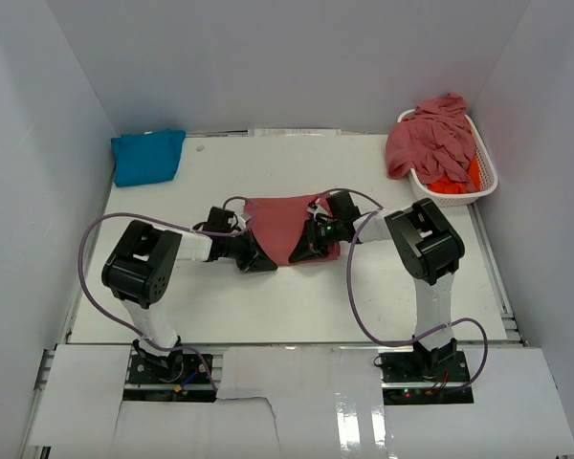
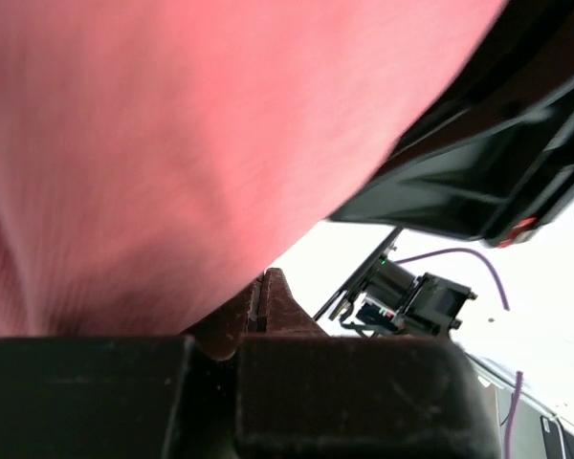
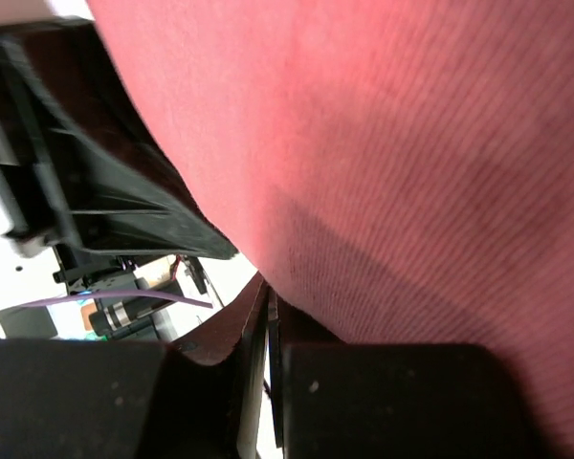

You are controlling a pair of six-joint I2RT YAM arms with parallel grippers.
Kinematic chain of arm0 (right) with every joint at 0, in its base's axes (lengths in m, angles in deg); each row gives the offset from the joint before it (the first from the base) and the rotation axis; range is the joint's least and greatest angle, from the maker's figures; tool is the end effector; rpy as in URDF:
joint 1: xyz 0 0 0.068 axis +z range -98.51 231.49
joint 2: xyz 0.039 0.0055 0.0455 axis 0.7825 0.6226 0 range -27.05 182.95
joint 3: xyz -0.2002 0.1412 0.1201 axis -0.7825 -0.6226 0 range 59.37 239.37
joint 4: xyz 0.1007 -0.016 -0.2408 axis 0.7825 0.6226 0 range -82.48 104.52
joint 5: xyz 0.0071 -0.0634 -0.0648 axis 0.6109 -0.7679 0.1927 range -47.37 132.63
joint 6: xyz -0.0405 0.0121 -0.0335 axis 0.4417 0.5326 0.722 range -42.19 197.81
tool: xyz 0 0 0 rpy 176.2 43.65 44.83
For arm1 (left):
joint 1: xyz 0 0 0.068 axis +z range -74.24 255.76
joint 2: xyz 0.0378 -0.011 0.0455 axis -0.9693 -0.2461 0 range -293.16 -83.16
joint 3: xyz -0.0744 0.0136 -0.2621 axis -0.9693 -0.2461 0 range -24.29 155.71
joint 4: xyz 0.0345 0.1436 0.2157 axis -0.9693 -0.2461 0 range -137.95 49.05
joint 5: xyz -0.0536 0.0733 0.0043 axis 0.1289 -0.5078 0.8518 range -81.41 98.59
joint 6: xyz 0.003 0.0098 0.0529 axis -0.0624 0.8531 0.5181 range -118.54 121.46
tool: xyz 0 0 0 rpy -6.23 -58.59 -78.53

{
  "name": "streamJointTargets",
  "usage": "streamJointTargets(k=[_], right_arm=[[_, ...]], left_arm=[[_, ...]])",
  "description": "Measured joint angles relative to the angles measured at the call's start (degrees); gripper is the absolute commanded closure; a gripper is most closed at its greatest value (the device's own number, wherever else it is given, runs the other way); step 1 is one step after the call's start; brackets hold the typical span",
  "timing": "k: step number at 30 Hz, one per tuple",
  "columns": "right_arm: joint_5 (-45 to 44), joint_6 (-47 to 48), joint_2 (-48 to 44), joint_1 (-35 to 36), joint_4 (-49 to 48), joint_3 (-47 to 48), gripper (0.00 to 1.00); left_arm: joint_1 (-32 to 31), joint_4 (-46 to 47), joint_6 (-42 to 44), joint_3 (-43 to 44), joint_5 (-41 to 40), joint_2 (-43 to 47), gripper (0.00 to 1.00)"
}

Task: Fold and stack the t-shirts
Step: Smooth out wrinkles on the folded tshirt

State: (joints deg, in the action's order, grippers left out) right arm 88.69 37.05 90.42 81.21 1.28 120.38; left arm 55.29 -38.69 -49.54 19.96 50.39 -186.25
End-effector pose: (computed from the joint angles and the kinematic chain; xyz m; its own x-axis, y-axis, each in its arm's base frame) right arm 0.3263 0.2159 0.1008 -0.9914 -0.0442 -0.1236 -0.1281 0.5321 0.8369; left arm 0.2852 -0.1317 0.1081 -0.9620 -0.2594 0.0857 -0.2272 0.5856 -0.7781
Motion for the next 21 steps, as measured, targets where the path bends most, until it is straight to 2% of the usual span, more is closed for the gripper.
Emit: streamJointTargets(k=[4,11,17,21], right_arm=[[1.1,-0.3,0.2,0.0,-3.6,-1.3,0.91],[2.3,-0.3,0.8,-0.1,-5.2,-1.5,0.91],[0.3,2.2,-1.7,0.0,3.0,1.5,0.91],[-0.4,2.8,-5.7,0.0,9.5,5.1,0.9]], left_arm=[[0.0,1.7,0.2,-2.5,1.0,-0.6,1.0],[0.0,1.6,0.6,-2.0,1.2,-0.6,1.0],[-0.2,-7.9,2.6,3.9,-1.9,2.4,1.0],[0.4,-16.3,4.6,12.6,-3.6,8.8,1.0]])
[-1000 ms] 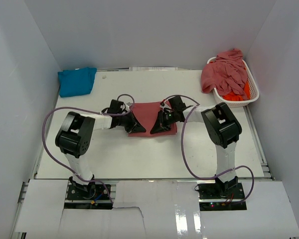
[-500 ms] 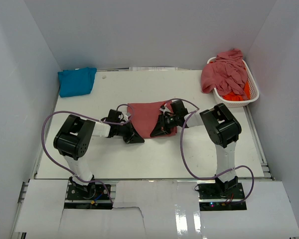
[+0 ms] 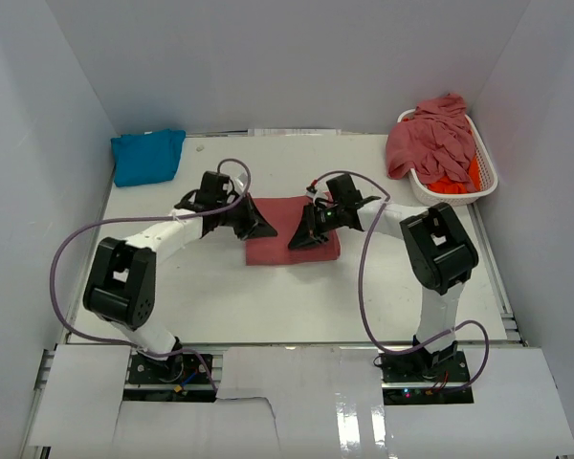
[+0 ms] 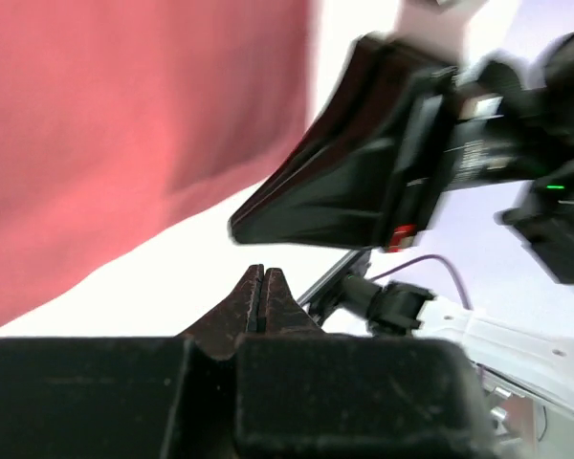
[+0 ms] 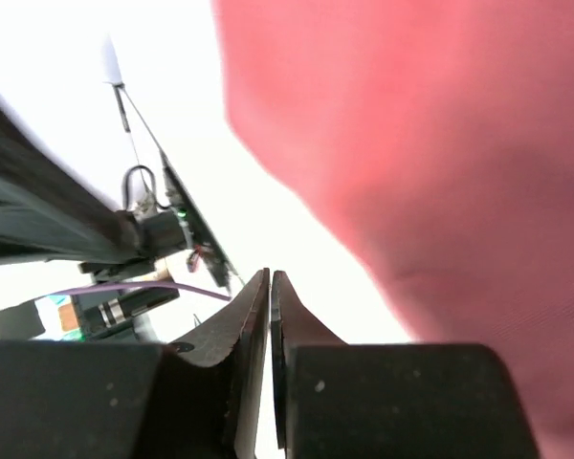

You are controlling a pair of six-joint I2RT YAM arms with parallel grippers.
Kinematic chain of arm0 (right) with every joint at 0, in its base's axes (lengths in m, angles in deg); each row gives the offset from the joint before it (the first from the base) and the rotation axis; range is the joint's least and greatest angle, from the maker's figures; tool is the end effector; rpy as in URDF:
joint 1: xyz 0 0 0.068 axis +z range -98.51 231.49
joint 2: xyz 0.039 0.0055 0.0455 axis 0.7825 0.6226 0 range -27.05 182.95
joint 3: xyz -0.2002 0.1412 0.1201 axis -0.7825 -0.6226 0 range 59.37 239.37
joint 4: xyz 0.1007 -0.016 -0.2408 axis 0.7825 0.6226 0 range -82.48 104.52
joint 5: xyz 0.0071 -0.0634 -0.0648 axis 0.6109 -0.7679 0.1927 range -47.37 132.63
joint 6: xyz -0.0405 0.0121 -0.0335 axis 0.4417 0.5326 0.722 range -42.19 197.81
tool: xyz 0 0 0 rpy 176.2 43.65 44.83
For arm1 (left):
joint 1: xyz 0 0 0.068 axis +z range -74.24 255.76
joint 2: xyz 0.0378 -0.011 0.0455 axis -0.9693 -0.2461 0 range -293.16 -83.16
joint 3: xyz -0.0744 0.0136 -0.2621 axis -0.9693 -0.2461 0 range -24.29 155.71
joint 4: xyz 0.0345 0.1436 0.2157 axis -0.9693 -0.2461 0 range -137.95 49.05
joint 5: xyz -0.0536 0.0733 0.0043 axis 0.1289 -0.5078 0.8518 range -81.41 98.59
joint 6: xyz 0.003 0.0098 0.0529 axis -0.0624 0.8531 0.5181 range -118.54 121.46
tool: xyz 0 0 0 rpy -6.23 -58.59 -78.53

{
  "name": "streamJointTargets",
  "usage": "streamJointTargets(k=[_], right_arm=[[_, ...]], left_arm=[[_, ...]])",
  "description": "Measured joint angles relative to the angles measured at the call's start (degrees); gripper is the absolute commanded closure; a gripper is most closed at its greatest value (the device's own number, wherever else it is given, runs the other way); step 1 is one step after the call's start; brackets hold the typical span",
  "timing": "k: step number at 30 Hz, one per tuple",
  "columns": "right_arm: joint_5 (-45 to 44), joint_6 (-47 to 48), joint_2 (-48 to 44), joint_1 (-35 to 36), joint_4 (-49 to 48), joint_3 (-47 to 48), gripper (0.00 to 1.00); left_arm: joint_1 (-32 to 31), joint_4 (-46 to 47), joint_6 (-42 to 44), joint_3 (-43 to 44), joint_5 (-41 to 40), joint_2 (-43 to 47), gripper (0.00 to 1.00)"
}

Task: Fold and stack the t-shirts
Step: Smooth out wrinkles on the folded tshirt, then put the neatly folded tshirt into the corner of the board with the left arm

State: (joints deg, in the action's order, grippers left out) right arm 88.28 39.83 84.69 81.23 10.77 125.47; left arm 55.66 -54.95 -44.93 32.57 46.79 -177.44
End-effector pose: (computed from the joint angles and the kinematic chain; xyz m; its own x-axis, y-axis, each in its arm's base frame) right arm 0.3322 0.2192 0.1510 -0.9803 -0.0646 -0.1869 -0.1927 0.5245 0.8293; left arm 0.3064 -0.1355 0.1958 -0.9641 -0.2532 -0.0802 -0.0955 0.6122 -0.7849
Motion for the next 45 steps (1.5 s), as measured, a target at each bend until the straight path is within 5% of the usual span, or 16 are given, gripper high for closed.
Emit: streamJointTargets(k=[2,6,9,11,13,18,33,45], right_arm=[[-0.2,0.5,-2.5,-0.1,2.5,1.7,0.86],[-0.5,2.1,-7.8,-0.7,7.4,5.5,0.63],[-0.5,3.5,-11.3,-2.2,10.3,6.2,0.27],[-0.6,4.9,-13.0,-3.5,12.5,6.2,0.09],[-1.2,6.8,-14.4,-4.6,15.4,6.2,0.02],[-4.1,12.8,-18.2,-5.8,23.1,7.3,0.07],[-4.1,16.2,-30.2,-8.7,28.9,6.6,0.07],[-6.1,15.9,-37.6,-8.7,31.8,3.6,0.07]], left_arm=[[0.9,-2.6,1.5,3.8,-0.5,2.8,0.69],[5.6,-8.3,4.3,8.9,-2.3,8.2,0.55],[10.4,-11.5,6.5,7.8,-3.0,9.9,0.47],[12.7,-13.0,7.6,5.7,-4.2,9.4,0.28],[13.3,-14.3,8.6,3.0,-5.6,8.4,0.23],[13.2,-15.4,11.1,-2.6,-6.2,4.9,0.04],[13.2,-8.9,12.5,-3.6,-12.8,-1.6,0.05],[12.9,-0.4,9.3,1.1,-9.1,-8.5,0.07]])
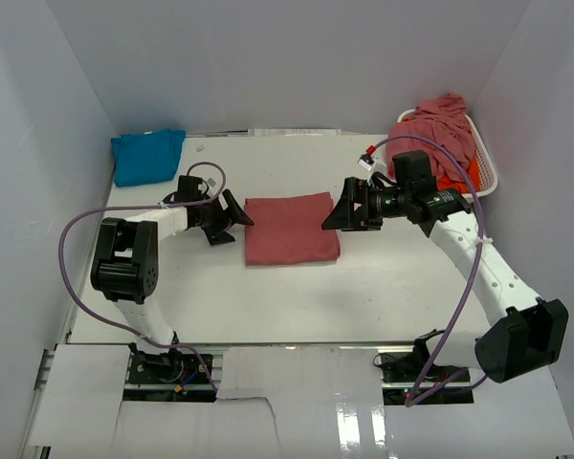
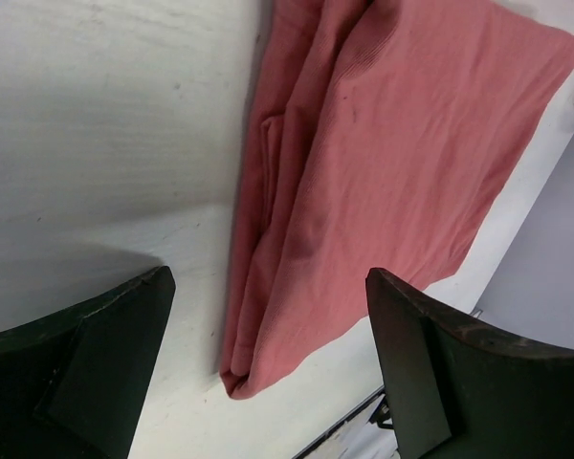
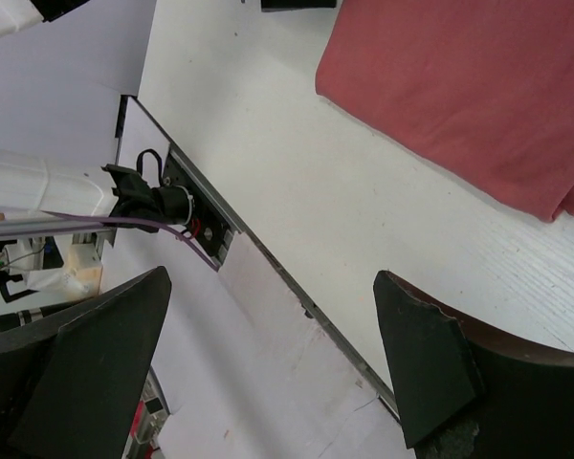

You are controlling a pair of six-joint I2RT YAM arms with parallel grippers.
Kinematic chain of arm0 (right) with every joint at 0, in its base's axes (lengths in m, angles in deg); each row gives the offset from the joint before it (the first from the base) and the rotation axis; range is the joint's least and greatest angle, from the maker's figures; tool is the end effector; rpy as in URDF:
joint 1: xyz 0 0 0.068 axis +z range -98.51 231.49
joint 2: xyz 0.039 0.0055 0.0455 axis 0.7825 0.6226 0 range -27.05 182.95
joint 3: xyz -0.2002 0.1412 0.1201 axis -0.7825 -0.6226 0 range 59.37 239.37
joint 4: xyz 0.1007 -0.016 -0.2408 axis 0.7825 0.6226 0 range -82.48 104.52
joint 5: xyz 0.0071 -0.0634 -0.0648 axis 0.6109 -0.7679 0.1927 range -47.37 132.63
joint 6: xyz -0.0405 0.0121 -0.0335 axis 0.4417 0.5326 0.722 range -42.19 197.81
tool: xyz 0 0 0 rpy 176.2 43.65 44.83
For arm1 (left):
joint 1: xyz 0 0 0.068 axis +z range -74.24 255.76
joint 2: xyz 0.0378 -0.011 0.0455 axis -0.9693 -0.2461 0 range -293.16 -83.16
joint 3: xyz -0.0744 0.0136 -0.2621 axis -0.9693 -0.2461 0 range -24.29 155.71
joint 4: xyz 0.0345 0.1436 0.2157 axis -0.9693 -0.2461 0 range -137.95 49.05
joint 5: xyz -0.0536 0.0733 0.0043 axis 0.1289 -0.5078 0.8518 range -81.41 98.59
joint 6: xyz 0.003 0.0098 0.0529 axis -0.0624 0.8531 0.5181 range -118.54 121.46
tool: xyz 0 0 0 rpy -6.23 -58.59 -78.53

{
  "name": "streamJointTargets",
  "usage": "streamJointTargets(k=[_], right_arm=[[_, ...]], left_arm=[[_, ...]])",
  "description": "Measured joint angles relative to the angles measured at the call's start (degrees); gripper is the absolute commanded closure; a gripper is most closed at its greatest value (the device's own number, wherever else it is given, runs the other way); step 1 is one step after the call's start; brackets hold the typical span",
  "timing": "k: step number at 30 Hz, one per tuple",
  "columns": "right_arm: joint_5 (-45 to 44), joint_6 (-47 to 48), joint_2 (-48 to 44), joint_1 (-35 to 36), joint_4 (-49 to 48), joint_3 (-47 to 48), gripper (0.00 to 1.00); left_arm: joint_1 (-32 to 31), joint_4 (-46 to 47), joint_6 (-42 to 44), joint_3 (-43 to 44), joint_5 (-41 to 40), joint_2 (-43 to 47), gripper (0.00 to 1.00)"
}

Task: Fold and stack the t-shirts
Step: Put the neatly folded tshirt into the corner of the board with the left arm

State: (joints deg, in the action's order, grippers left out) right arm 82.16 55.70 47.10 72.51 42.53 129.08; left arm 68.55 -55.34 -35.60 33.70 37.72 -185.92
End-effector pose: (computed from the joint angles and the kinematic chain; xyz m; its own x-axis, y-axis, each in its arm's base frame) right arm 0.2488 0.1200 0.3439 -0.8262 -0.0064 -0.5634 -0.4582 0.5894 0.6653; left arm 0.3434 -0.0608 0.1508 -0.8950 -0.4175 -0.1573 -0.2284 0.7315 -0.6424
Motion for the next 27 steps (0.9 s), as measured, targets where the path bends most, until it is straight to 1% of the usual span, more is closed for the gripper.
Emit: streamJointTargets(k=[12,22,23,24,25,26,27], right_arm=[[-1.3,-0.3,-1.0,0.0,1.0,-2.2,0.07],[-1.9,-0.7,-1.7,-0.2,1.1,-3.0,0.08],[-1.9,-0.7,-1.9,-0.3,1.1,-3.1,0.08],[-1.9,-0.8,-2.0,-0.4,1.1,-3.1,0.08],[-1.9,-0.9,-2.2,-0.5,1.1,-3.2,0.08],[-1.9,-1.0,-2.4,-0.7,1.1,-3.2,0.08],[-1.9,-1.0,-2.6,-0.8,1.1,-3.2,0.08]], left_arm=[[-1.3,2.5,0.0,1.4,0.3,-1.7,0.07],[-5.4,4.1,0.6,3.8,-2.8,-3.7,0.12],[-5.7,4.3,0.6,4.1,-2.8,-4.0,0.14],[-5.9,4.4,0.6,4.5,-2.8,-4.3,0.17],[-6.0,4.5,0.5,4.7,-2.8,-4.6,0.3],[-6.1,4.6,0.6,4.9,-3.2,-4.9,0.37],[-6.2,4.7,0.7,5.0,-3.5,-5.5,0.42]])
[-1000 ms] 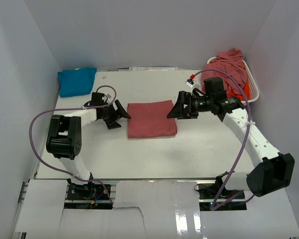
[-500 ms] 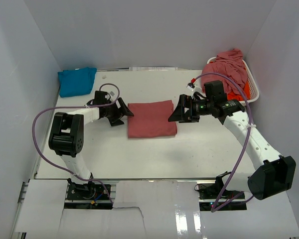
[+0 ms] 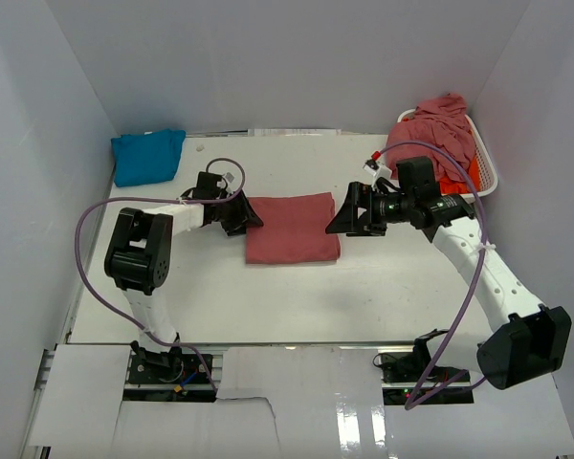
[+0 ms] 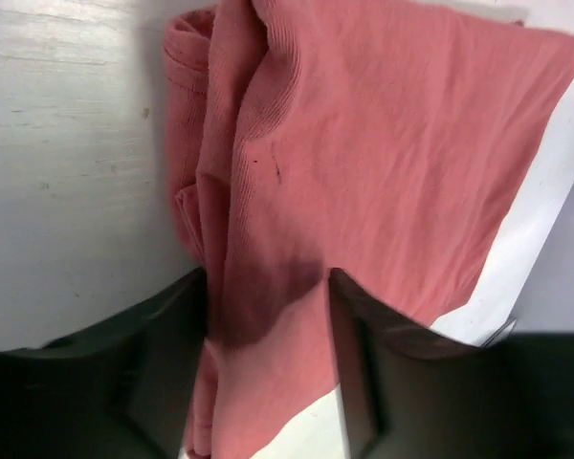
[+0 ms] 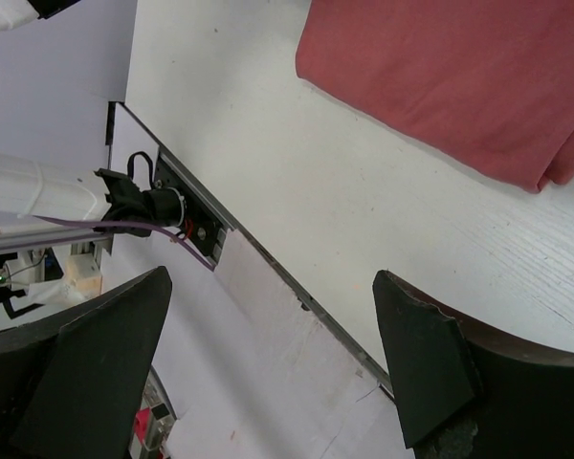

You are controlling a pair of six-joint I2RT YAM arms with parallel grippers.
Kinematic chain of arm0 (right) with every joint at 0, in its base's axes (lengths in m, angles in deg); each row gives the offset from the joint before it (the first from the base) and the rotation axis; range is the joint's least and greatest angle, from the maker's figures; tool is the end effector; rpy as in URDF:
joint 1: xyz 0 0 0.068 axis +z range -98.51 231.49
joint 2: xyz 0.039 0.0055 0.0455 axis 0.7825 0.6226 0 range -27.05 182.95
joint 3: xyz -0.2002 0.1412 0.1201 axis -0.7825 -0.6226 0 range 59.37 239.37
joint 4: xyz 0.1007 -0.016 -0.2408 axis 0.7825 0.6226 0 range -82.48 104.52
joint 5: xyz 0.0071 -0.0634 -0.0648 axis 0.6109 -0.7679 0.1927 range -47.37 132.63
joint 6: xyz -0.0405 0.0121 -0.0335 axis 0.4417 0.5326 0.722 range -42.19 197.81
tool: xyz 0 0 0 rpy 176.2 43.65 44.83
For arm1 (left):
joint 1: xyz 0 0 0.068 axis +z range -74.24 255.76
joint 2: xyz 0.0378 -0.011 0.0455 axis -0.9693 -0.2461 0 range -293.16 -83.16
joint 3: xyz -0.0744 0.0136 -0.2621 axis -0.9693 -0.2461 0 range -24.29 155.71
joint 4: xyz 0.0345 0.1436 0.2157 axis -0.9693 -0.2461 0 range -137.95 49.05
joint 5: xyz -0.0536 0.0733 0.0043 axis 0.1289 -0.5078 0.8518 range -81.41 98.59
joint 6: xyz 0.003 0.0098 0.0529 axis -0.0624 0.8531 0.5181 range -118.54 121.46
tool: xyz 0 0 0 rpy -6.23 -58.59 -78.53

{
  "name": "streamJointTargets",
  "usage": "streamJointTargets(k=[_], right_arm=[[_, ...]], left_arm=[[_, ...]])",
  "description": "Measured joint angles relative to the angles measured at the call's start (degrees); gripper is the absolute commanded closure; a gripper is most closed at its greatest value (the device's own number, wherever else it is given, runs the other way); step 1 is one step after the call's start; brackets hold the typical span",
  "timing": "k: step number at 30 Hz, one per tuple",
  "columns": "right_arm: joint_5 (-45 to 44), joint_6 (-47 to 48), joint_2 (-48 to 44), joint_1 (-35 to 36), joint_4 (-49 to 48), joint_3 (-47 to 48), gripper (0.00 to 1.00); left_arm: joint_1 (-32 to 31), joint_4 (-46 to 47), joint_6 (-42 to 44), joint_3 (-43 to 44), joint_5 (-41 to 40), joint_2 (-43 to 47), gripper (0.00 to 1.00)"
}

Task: Fold and stack the t-shirts
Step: Put the neatly folded tshirt into the corner of the board with the left arm

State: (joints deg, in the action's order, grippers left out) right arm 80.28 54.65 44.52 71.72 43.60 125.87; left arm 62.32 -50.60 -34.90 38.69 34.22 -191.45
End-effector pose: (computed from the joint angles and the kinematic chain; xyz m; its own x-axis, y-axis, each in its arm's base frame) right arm 0.2392 0.1114 0.3349 -0.8450 0.0205 -0.5344 -0.4058 0.6263 0.6657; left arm 0.3648 -0.1029 0.1453 -0.9087 -0.3325 -0.2525 -0.1089 0.7726 -0.6255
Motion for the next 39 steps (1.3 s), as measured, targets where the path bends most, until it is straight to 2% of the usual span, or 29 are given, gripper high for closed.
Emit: streamJointTargets(k=[1,2,3,5,7,11,21,27,28,35,39], right_arm=[[0.0,0.0,-0.2,-0.1,0.0,0.0,0.08],[0.0,-0.1,-0.3,-0.2,0.0,-0.1,0.08],[0.0,-0.2,-0.5,-0.3,-0.1,-0.3,0.08],[0.0,-0.2,-0.7,-0.4,-0.1,-0.7,0.08],[0.0,-0.2,-0.7,-0.4,0.0,-0.8,0.08],[0.1,-0.2,-0.7,-0.7,-0.1,-0.8,0.08],[0.6,-0.2,-0.7,-1.1,-0.2,-1.7,0.08],[1.1,-0.2,-0.7,-1.4,-0.1,-1.8,0.08],[1.2,-0.2,-0.7,-1.4,-0.1,-1.8,0.08],[1.6,-0.2,-0.8,-1.9,-0.2,-2.3,0.08],[2.0,-0.2,-0.9,-2.3,0.0,-3.0,0.08]], left_arm=[[0.0,0.2,-0.3,0.1,0.2,-0.5,0.47],[0.0,0.4,-0.3,0.2,0.2,-0.9,0.47],[0.0,0.5,-0.3,0.2,0.1,-1.1,0.46],[0.0,0.4,-0.3,0.3,0.2,-1.3,0.37],[-0.2,0.3,-0.7,0.5,0.2,-1.1,0.34],[-0.5,0.9,-0.6,-0.2,-1.0,-0.4,0.37],[-0.6,4.5,-2.3,-3.9,-1.5,1.6,0.32],[-0.3,6.7,-3.6,-5.5,-1.5,1.8,0.39],[-0.1,7.4,-4.0,-6.1,-1.2,1.9,0.44],[2.6,12.5,-6.6,-9.0,3.6,0.6,0.57],[3.4,13.8,-7.9,-9.1,6.2,-0.6,0.57]])
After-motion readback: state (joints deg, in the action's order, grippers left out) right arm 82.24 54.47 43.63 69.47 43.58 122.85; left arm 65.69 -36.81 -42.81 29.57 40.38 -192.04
